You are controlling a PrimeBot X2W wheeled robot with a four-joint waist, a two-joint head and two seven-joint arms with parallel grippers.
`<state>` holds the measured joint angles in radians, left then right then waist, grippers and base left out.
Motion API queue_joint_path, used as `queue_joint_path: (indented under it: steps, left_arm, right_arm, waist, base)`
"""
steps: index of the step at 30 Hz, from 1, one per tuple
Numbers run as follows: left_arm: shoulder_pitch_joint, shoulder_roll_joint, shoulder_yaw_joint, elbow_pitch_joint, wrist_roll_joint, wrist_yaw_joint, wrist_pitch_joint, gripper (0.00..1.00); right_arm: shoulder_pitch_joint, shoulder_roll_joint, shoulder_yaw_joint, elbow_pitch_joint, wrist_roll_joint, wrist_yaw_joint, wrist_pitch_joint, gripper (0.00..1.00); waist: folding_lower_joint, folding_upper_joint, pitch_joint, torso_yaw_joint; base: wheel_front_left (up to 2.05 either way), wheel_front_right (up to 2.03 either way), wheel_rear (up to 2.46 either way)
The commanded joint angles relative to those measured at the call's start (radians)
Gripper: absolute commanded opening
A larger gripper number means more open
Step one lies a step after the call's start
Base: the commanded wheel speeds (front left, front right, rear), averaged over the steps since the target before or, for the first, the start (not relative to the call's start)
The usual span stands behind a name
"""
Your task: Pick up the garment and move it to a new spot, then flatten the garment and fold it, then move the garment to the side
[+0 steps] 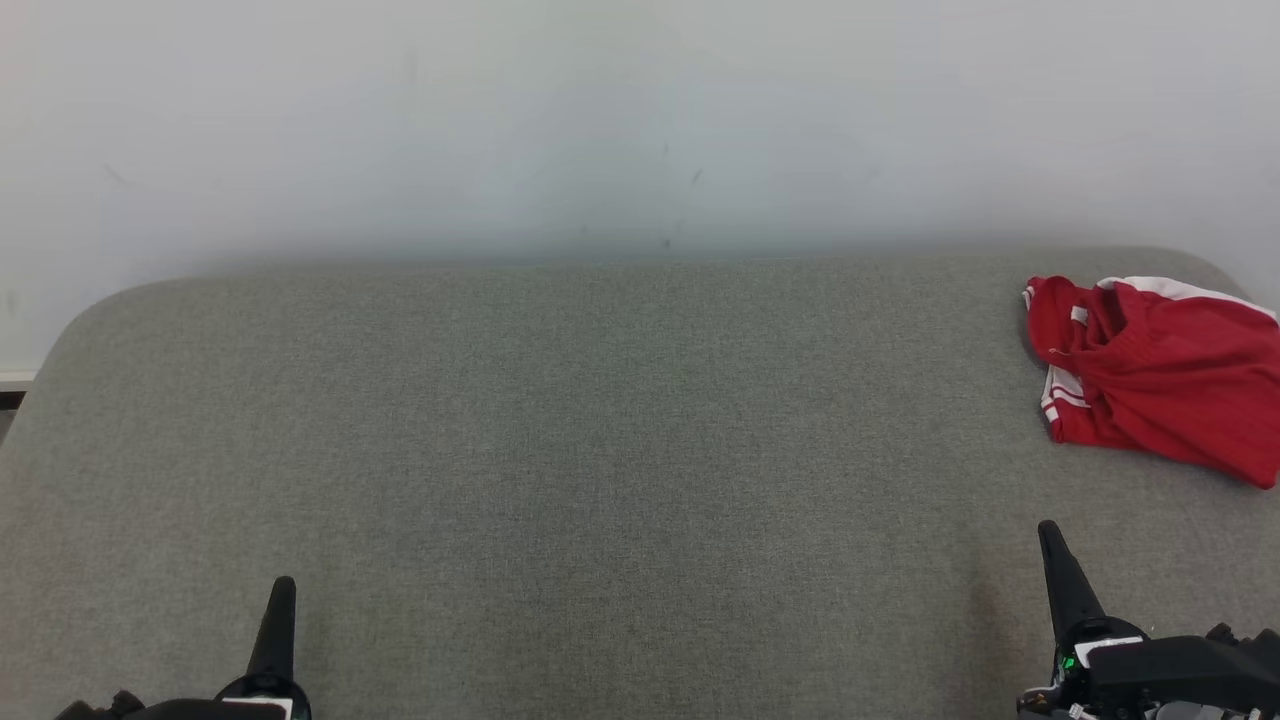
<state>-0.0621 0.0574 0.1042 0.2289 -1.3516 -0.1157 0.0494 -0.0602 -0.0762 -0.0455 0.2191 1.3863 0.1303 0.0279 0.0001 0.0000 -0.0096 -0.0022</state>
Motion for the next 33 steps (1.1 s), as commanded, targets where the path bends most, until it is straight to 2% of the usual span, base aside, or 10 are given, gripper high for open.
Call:
queue_joint_path:
  steps: [1,33]
  left_arm:
    - [-0.017,0.000,0.004,-0.002,-0.026,-0.008,0.007,0.00]
    - [-0.051,-0.008,0.012,0.017,-0.253,-0.016,0.066,0.00]
  right_arm:
    - [-0.015,-0.002,-0.006,-0.002,0.027,0.001,0.008,0.00]
    - [-0.048,0.006,-0.041,0.024,0.241,0.001,0.063,0.00]
  waist:
    - [-0.0001,0.0000,0.001,0.000]
    - [-0.0001,0.0000,0.012,0.002]
  base:
    - [0.00,0.00,0.00]
    - [0.00,0.00,0.00]
